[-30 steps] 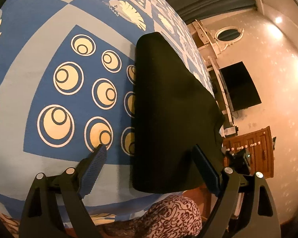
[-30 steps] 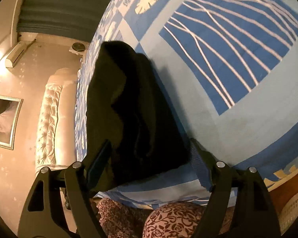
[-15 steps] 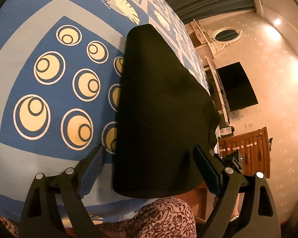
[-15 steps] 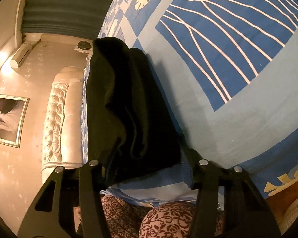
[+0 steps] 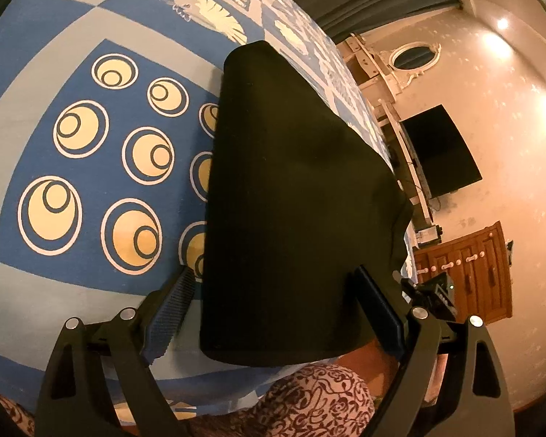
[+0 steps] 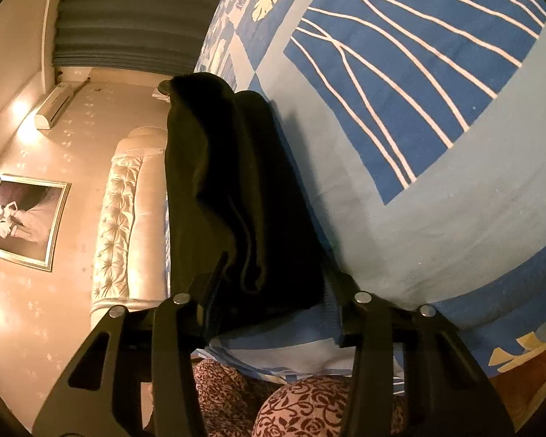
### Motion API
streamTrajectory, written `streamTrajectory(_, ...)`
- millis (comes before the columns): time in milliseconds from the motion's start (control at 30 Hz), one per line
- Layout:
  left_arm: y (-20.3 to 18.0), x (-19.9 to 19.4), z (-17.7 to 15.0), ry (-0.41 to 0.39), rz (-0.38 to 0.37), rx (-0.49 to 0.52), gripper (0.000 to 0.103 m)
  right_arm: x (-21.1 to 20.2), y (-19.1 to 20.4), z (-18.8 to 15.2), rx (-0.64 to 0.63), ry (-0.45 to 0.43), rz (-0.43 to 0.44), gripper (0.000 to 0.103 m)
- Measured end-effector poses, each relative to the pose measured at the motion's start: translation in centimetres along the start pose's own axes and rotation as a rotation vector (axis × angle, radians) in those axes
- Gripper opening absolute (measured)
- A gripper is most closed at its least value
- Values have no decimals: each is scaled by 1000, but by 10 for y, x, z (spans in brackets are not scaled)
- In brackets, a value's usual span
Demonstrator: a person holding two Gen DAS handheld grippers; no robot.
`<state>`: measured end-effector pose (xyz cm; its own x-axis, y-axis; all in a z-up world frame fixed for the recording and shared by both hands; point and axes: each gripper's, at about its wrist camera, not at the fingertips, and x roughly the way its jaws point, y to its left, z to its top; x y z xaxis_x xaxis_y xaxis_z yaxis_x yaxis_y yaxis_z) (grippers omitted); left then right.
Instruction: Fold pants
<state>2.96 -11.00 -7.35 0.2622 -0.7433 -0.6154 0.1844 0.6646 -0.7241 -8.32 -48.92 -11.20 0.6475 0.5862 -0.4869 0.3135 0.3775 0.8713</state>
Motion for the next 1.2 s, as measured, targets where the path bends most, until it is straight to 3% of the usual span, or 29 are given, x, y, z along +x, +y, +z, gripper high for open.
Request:
streamTrajectory(233,-8,8,0,51,0,30,85,-1,-2,1,4,-6,5,45)
streamTrajectory(367,-8,10,1,54,51,50,70,-1,-2,0,3,-7,7,46)
streamTrajectory(533,-4,9,2,56,80,55,59,0,-1,0,7,-13,14,53)
streamTrajectory(767,-10,2,-2,14,157,130,46,7,10,-2,-18,-16,-22,53)
streamTrajectory(1200,-10,0,1,18,174,113,43,15,20,-6,-40,-26,-47,48)
